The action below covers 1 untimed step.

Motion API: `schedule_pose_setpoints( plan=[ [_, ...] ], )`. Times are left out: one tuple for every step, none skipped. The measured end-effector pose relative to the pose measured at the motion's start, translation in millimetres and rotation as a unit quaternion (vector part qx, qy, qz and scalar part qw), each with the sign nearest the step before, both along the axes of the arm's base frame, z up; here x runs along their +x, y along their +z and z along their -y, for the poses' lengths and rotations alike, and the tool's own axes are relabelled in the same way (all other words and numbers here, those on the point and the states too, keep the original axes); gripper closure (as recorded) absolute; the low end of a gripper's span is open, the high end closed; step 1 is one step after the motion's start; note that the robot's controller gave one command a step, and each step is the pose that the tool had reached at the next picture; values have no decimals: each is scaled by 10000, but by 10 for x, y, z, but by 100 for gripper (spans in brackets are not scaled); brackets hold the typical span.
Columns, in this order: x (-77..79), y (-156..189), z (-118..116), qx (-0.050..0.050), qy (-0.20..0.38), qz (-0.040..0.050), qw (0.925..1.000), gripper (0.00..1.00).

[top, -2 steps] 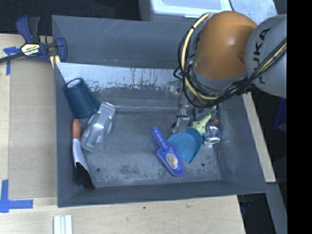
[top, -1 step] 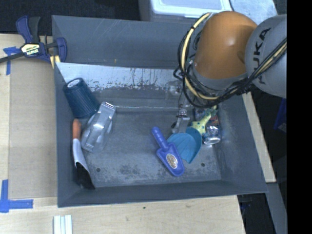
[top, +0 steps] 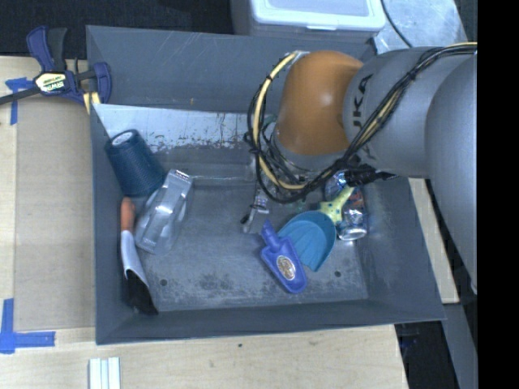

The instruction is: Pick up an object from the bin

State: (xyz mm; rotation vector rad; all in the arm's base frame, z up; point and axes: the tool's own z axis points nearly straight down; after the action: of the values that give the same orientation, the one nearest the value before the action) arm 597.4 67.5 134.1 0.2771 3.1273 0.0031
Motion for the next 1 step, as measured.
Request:
schedule_pose_setpoints(
  plan=[
    [4, -344, 918, -29, 1380, 16, 9904, 0]
  ],
)
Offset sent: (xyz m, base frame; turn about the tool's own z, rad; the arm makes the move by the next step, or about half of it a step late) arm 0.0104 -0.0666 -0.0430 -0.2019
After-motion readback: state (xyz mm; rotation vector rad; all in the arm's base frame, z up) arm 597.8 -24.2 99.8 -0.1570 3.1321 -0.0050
